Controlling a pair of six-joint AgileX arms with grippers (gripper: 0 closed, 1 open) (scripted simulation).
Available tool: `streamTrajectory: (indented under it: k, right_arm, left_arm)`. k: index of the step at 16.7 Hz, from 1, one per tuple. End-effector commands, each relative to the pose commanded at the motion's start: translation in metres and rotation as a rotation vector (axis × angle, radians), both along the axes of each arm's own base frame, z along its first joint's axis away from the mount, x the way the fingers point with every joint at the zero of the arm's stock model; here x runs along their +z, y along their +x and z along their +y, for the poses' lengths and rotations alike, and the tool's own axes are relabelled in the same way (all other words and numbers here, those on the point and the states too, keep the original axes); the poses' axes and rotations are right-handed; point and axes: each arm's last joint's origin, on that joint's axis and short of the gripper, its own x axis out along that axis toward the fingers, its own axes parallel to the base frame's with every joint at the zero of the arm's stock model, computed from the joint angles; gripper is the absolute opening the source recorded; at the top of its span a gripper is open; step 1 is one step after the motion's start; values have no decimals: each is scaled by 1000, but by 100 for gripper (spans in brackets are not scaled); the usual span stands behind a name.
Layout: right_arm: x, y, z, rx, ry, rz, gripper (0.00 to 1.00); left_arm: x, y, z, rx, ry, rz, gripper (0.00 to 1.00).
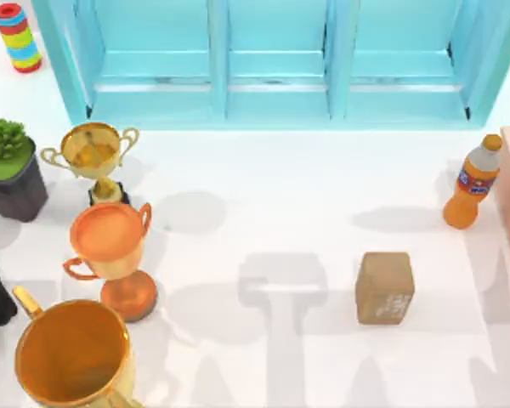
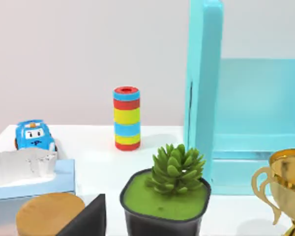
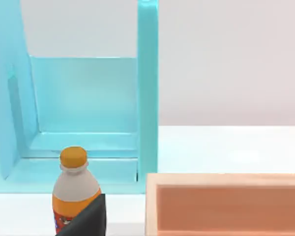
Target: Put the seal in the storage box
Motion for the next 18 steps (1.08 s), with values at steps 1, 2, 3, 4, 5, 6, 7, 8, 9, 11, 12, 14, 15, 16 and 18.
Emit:
streamTrajectory:
  k: [1, 2, 3, 4, 5, 6, 7, 8, 9, 11, 12, 14, 15, 16, 18]
  right_arm:
    - [0, 0, 0, 0, 0, 0, 100]
    - [0, 0, 0, 0, 0, 0, 100]
    - [2, 0, 1, 6, 4, 7, 100]
    - [5, 0, 2, 18, 12, 22, 100]
    - [11, 0, 3, 34, 24, 44, 100]
    - [18, 1, 5, 52, 39, 75, 100]
    - [27, 2, 8, 72, 58, 114, 100]
    - [37, 3, 10, 92, 77, 163, 100]
    - [48, 7, 13, 112, 97, 221, 100]
    - [70, 18, 22, 143, 132, 369, 100]
    - [80, 28, 27, 155, 146, 454, 100]
    - [95, 53, 42, 169, 161, 638, 100]
    - [103, 67, 51, 172, 165, 721, 100]
    - [110, 79, 61, 174, 167, 795, 100]
    - [122, 101, 83, 173, 164, 926, 100]
  left_arm:
    - [0, 0, 0, 0, 0, 0, 100]
    - [0, 0, 0, 0, 0, 0, 100]
    - [0, 0, 0, 0, 0, 0, 100]
    - [0, 0, 0, 0, 0, 0, 100]
    - [0, 0, 0, 0, 0, 0, 100]
    - [0, 0, 0, 0, 0, 0, 100]
    - [0, 0, 0, 0, 0, 0, 100]
    - [0, 0, 0, 0, 0, 0, 100]
    - [0, 0, 0, 0, 0, 0, 100]
    - [0, 0, 0, 0, 0, 0, 100]
    - [0, 0, 0, 0, 0, 0, 100]
    - [0, 0, 0, 0, 0, 0, 100]
    - [0, 0, 0, 0, 0, 0, 100]
    - [0, 0, 0, 0, 0, 0, 100]
    - [0, 0, 0, 0, 0, 0, 100]
